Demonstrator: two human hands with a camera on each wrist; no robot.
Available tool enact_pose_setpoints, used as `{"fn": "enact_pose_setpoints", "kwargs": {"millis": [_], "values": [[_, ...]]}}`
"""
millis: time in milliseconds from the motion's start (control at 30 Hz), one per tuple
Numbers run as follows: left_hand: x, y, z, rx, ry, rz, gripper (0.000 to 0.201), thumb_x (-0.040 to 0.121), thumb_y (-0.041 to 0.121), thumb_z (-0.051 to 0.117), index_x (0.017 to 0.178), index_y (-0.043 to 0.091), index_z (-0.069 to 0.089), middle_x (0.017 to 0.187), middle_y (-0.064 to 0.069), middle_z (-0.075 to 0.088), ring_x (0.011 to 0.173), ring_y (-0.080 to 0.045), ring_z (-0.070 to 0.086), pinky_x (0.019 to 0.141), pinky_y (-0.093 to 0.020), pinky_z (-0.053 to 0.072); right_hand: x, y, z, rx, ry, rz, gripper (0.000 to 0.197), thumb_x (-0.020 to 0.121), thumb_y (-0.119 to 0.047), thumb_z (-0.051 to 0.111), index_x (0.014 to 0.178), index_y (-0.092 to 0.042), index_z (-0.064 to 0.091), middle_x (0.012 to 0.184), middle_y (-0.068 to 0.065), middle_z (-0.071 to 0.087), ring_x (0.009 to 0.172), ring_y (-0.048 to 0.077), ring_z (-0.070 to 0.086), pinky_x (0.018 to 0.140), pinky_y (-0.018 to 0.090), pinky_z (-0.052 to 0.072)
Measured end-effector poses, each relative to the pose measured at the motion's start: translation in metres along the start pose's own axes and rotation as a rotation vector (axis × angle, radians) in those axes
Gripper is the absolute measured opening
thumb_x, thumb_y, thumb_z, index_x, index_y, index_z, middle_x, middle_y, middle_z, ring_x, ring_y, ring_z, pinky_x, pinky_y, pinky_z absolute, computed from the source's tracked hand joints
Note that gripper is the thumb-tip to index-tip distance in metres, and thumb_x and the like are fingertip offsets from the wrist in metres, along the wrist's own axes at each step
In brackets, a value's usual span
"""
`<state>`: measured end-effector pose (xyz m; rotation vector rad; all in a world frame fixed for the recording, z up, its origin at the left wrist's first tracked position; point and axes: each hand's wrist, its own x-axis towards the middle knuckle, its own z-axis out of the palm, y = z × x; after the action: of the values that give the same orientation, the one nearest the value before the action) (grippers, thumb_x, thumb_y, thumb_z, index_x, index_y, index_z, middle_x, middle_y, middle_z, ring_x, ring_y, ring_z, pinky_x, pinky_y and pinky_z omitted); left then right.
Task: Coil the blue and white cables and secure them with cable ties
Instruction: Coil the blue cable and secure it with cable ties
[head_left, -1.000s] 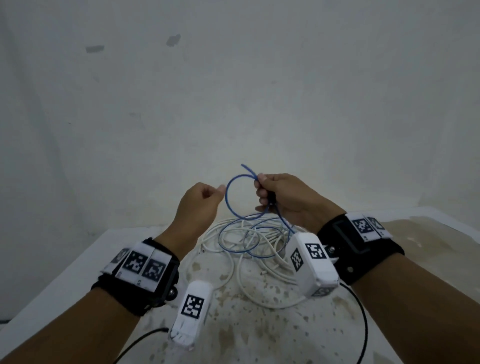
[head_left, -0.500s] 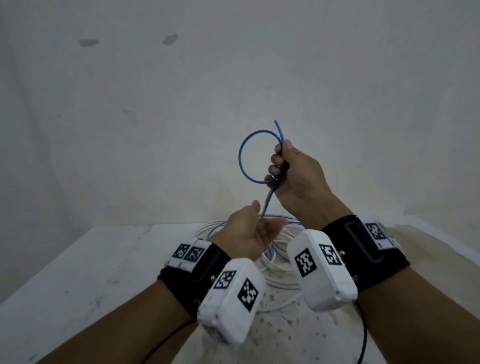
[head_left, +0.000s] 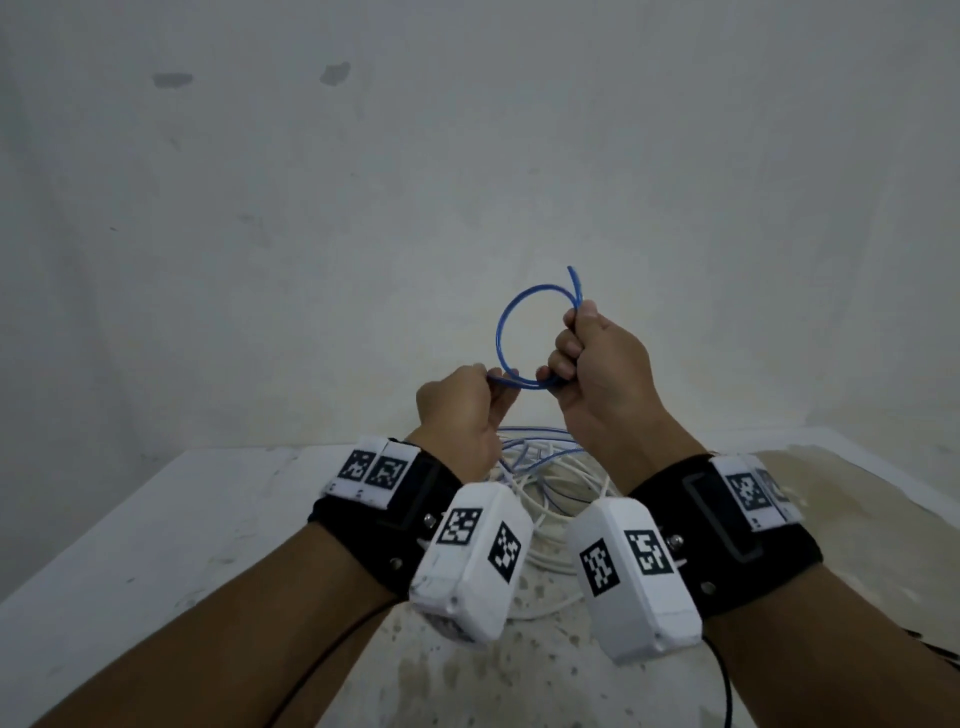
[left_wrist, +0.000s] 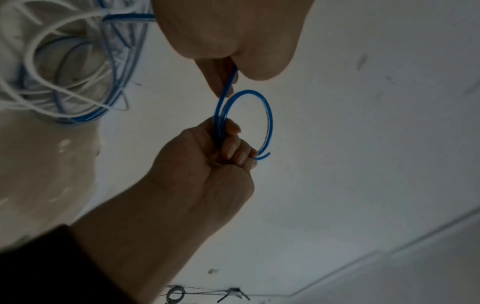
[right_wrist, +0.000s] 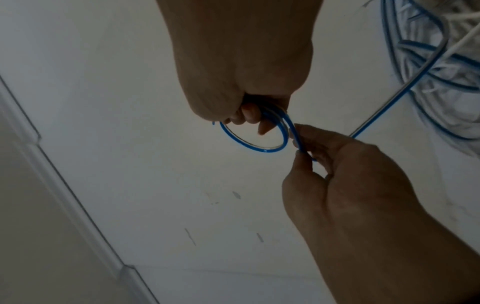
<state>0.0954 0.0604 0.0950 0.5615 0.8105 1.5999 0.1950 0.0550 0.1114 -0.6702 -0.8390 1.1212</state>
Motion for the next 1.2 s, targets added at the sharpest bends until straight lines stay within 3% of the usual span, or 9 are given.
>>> {"fn": "enact_pose_setpoints", "kwargs": {"millis": [100, 200, 367, 500, 700, 900, 1000, 1100, 1200], "values": [[0.000, 0.018, 0.010, 0.066, -0.065, 0.119, 0.013, 0.091, -0.015, 0.046, 0.097, -0.008, 0.056, 0.081, -0.022, 0.060, 0.064, -0.024, 0.062, 0.052, -0.028, 0.059, 0.002, -0.016, 0.003, 0.023, -0.013, -0.034, 0.034, 0.107, -0.029, 0.036, 0.079, -0.014, 0.048, 0.050, -0.006, 0.032, 0.043, 0.011, 0.026, 0.051, 0.028, 0.039], [0.008, 0.033, 0.016, 0.153, -0.076, 0.174, 0.027, 0.091, -0.015, 0.045, 0.117, -0.017, 0.050, 0.088, -0.022, 0.063, 0.066, -0.023, 0.063, 0.052, -0.028, 0.059, 0.000, -0.026, 0.009, 0.024, -0.036, -0.036, 0.034, 0.107, -0.029, 0.037, 0.080, -0.013, 0.050, 0.050, -0.005, 0.032, 0.044, 0.011, 0.025, 0.052, 0.027, 0.039], [0.019, 0.035, 0.005, 0.283, -0.036, 0.178, 0.012, 0.092, -0.012, 0.046, 0.090, -0.006, 0.056, 0.074, -0.017, 0.059, 0.050, -0.018, 0.061, 0.048, -0.026, 0.057, -0.003, -0.020, 0.013, 0.016, -0.043, 0.006, 0.034, 0.107, -0.028, 0.037, 0.080, -0.012, 0.050, 0.050, -0.005, 0.032, 0.045, 0.012, 0.025, 0.053, 0.027, 0.039], [0.032, 0.031, -0.010, 0.306, 0.026, 0.160, 0.009, 0.097, -0.005, 0.044, 0.102, -0.005, 0.051, 0.071, -0.013, 0.057, 0.036, -0.011, 0.057, 0.044, -0.023, 0.054, -0.004, -0.008, 0.007, 0.046, -0.034, 0.080, 0.034, 0.107, -0.029, 0.037, 0.081, -0.012, 0.050, 0.049, -0.005, 0.033, 0.041, 0.010, 0.025, 0.053, 0.027, 0.039], [0.040, 0.033, -0.029, 0.619, -0.063, 0.093, 0.027, 0.096, -0.008, 0.042, 0.121, -0.012, 0.052, 0.080, -0.015, 0.057, 0.059, -0.018, 0.054, 0.046, -0.024, 0.056, -0.004, 0.018, 0.001, -0.005, -0.028, 0.154, 0.034, 0.107, -0.029, 0.036, 0.080, -0.012, 0.049, 0.049, -0.006, 0.031, 0.038, 0.009, 0.024, 0.051, 0.026, 0.035], [0.036, 0.037, -0.048, 0.918, -0.274, 0.227, 0.022, 0.099, 0.011, 0.054, 0.104, -0.003, 0.069, 0.091, -0.012, 0.075, 0.060, -0.011, 0.056, 0.058, -0.021, 0.054, -0.004, 0.045, -0.008, 0.031, -0.005, 0.253, 0.033, 0.107, -0.030, 0.038, 0.081, -0.013, 0.050, 0.051, -0.005, 0.032, 0.043, 0.010, 0.024, 0.051, 0.026, 0.035], [0.040, 0.040, -0.053, 1.007, -0.323, 0.319, 0.021, 0.099, 0.015, 0.054, 0.098, 0.002, 0.070, 0.090, -0.004, 0.076, 0.075, -0.011, 0.066, 0.069, -0.022, 0.051, -0.003, 0.052, -0.007, 0.043, -0.019, 0.256, 0.033, 0.107, -0.029, 0.038, 0.081, -0.012, 0.050, 0.053, -0.004, 0.031, 0.043, 0.011, 0.024, 0.051, 0.026, 0.035], [0.040, 0.040, -0.056, 0.951, -0.353, 0.388, 0.018, 0.099, 0.015, 0.054, 0.102, 0.004, 0.068, 0.094, -0.005, 0.076, 0.089, -0.012, 0.071, 0.075, -0.022, 0.053, -0.005, 0.056, -0.005, 0.041, -0.082, 0.264, 0.033, 0.107, -0.029, 0.036, 0.081, -0.013, 0.049, 0.053, -0.005, 0.031, 0.043, 0.011, 0.024, 0.051, 0.026, 0.035], [0.037, 0.039, -0.055, 0.718, -0.379, 0.300, 0.019, 0.101, 0.011, 0.049, 0.109, 0.000, 0.064, 0.100, -0.012, 0.074, 0.079, -0.018, 0.073, 0.072, -0.027, 0.060, -0.007, 0.057, -0.003, 0.032, -0.138, 0.274, 0.034, 0.107, -0.029, 0.036, 0.080, -0.014, 0.049, 0.051, -0.006, 0.031, 0.042, 0.010, 0.024, 0.051, 0.025, 0.035]]}}
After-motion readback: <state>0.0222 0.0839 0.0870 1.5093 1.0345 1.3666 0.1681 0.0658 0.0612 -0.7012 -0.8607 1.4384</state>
